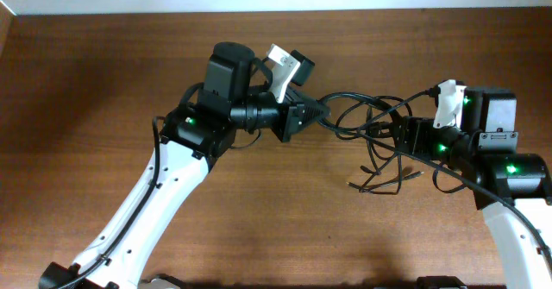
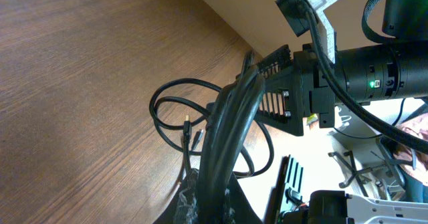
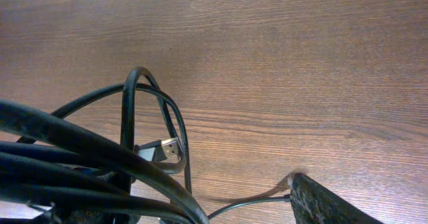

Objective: Untangle cables

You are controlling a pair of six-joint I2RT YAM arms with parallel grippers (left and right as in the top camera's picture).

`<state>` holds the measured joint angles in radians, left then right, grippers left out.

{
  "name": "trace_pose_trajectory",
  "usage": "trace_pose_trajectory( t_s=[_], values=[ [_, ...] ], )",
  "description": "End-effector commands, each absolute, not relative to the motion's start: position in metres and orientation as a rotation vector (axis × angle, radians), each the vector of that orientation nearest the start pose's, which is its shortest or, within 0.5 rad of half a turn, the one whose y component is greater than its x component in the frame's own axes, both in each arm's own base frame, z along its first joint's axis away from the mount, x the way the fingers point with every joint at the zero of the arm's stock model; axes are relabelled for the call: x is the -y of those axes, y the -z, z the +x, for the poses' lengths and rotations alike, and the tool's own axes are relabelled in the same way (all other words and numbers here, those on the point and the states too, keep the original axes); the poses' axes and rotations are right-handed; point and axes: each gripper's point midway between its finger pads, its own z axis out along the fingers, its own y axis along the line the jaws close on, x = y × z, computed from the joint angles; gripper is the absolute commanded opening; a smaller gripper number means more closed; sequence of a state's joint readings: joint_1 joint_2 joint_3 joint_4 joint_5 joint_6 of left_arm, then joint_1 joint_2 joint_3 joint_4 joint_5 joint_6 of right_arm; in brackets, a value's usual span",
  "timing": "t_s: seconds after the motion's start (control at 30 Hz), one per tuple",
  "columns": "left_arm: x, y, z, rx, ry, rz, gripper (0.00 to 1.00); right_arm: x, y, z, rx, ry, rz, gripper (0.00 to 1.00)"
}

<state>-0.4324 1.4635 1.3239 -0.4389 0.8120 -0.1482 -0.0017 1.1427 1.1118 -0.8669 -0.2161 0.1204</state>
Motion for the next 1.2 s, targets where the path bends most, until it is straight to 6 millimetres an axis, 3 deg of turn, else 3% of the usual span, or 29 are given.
trace_pose_trajectory(
  t_s=[0.0,0.03,0.07,0.1,0.13,0.23,0.4,0.5,0.67,0.77,0.83,1.03,1.17],
  values=[
    [0.256,-0.316,0.332,-2.000,1.106,0.699,0.00,-0.005,-0.206,0.307,-2.502,-0.146,0.146,0.67],
    [0.255,-0.314,0.334,-2.008,1.090,0.689,0.00,-0.011,-0.206,0.307,-2.502,-0.186,0.128,0.52],
    [0.253,-0.312,0.337,-2.020,1.070,0.675,0.00,-0.017,-0.207,0.306,-2.500,-0.235,0.112,0.26],
    [0.251,-0.310,0.338,-2.028,1.057,0.666,0.00,-0.025,-0.208,0.306,-2.495,-0.287,0.083,0.12],
    [0.251,-0.310,0.338,-2.028,1.056,0.665,0.00,-0.037,-0.211,0.306,-2.484,-0.359,0.006,0.04],
    [0.251,-0.310,0.338,-2.028,1.056,0.666,0.00,-0.071,-0.223,0.298,-2.417,-0.572,-0.241,0.04],
    [0.251,-0.310,0.338,-2.028,1.056,0.666,0.01,-0.089,-0.232,0.293,-2.372,-0.708,-0.301,0.04],
    [0.251,-0.310,0.338,-2.032,1.056,0.665,0.10,-0.099,-0.239,0.289,-2.338,-0.793,-0.337,0.04],
    [0.251,-0.309,0.337,-2.036,1.056,0.664,0.28,-0.112,-0.251,0.282,-2.259,-0.868,-0.449,0.04],
    [0.251,-0.308,0.338,-2.038,1.056,0.664,0.52,-0.112,-0.256,0.282,-2.239,-0.858,-0.457,0.04],
    [0.251,-0.307,0.337,-2.045,1.058,0.663,0.56,-0.112,-0.259,0.280,-2.225,-0.850,-0.462,0.04],
    [0.250,-0.303,0.334,-2.067,1.059,0.667,0.97,-0.113,-0.268,0.276,-2.190,-0.854,-0.479,0.04],
    [0.264,-0.297,0.306,-1.962,1.065,0.955,0.99,-0.119,-0.277,0.276,-2.140,-0.894,-0.510,0.04]
  ],
)
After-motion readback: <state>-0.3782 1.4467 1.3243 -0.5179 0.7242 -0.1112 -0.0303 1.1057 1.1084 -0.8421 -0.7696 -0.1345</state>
